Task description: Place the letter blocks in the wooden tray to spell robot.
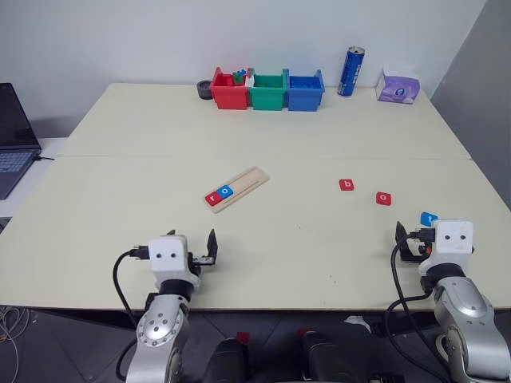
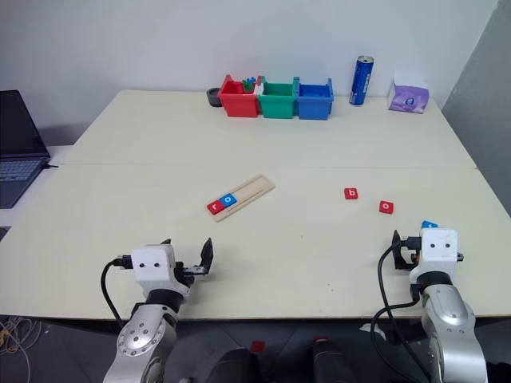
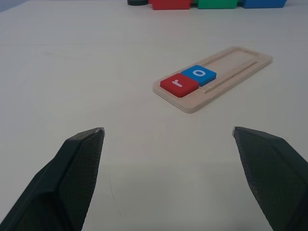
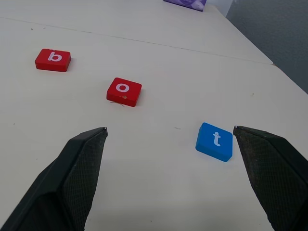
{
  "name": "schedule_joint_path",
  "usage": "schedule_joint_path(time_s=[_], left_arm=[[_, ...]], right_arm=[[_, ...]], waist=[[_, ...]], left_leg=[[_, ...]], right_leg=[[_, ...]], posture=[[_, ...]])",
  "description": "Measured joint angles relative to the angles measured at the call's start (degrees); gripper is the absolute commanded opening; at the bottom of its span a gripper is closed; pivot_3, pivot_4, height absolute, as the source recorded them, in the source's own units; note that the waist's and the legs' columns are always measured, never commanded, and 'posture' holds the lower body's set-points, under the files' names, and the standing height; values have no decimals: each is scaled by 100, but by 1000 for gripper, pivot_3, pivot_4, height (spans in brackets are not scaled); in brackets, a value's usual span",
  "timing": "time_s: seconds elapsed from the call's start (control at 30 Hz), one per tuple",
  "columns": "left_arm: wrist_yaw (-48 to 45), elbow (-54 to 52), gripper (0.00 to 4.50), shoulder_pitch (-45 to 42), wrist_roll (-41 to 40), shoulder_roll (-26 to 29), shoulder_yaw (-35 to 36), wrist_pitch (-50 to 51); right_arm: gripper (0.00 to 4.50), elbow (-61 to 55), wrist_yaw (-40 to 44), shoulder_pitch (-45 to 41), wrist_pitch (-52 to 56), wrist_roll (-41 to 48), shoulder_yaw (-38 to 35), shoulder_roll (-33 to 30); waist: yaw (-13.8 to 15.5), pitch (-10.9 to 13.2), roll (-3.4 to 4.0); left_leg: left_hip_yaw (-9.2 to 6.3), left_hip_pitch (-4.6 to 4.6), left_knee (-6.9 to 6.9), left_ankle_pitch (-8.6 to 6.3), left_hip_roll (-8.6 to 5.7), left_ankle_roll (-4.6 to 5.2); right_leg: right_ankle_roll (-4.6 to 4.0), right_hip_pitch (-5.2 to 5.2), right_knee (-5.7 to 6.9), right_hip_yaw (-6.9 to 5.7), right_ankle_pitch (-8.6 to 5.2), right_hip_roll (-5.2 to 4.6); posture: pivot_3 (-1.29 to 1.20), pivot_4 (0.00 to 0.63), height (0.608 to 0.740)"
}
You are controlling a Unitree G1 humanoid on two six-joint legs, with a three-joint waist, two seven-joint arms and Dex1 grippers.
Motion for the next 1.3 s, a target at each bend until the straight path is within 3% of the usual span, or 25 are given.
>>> schedule_joint_path(time_s=[0.13, 0.3, 0.47, 0.6, 0.73, 1.0, 1.3], left_arm=[[-10, 31, 4500, -75, -6, 1, 35, -1], [-399, 223, 4500, -634, -325, 281, 213, 39], [-1102, 756, 4500, -1444, -710, 961, 398, 170], [-1606, 1260, 4500, -2004, -940, 1462, 560, 245], [-2106, 1682, 4500, -2353, -1167, 1835, 621, 267], [-3670, 2880, 4500, -3054, -1647, 2659, 622, 258], [-4910, 4968, 4500, -3953, -1570, 2904, 583, -531]], right_arm=[[4459, 2, -13, -133, 21, 20, -1, 19], [4459, 140, 291, -1132, 320, 188, 122, -158], [4459, 430, 1704, -2124, 540, 916, 713, -722], [4459, 664, 3075, -2515, 635, 1518, 1047, -1354], [4459, 874, 3930, -2767, 750, 1922, 1212, -1681], [4459, 896, 4584, -3312, 1141, 2437, 1536, -1744], [4459, 1009, 4653, -3446, 1136, 2428, 1597, -1773]], waist=[[-1, 1, -1], [-17, 2, -2], [-12, 4, -3], [17, 6, -6], [11, 8, -10], [-2, 10, -11], [9, 11, -14]], left_leg=[[0, 0, 0, 0, 0, 0], [2, 1, 0, 0, -1, 0], [-1, 0, -16, 0, 2, 1], [-2, 0, -39, 0, -1, 1], [-6, 2, -57, 0, 0, 0], [-8, 2, -63, 1, 4, 0], [-6, -2, -62, 1, 2, 0]], right_leg=[[0, -1, 0, -1, 0, 0], [0, -1, 2, -5, 2, 5], [-7, -2, -2, -19, -2, 11], [-30, -3, -13, -24, 9, 4], [-33, -6, -22, -22, 10, 2], [-35, -12, -18, -30, 9, 4], [-36, -15, -17, -36, 9, 2]], posture=[[0, 150, 740], [0, 150, 740], [0, 150, 740], [0, 150, 740], [0, 150, 740], [0, 150, 740], [0, 150, 740]])
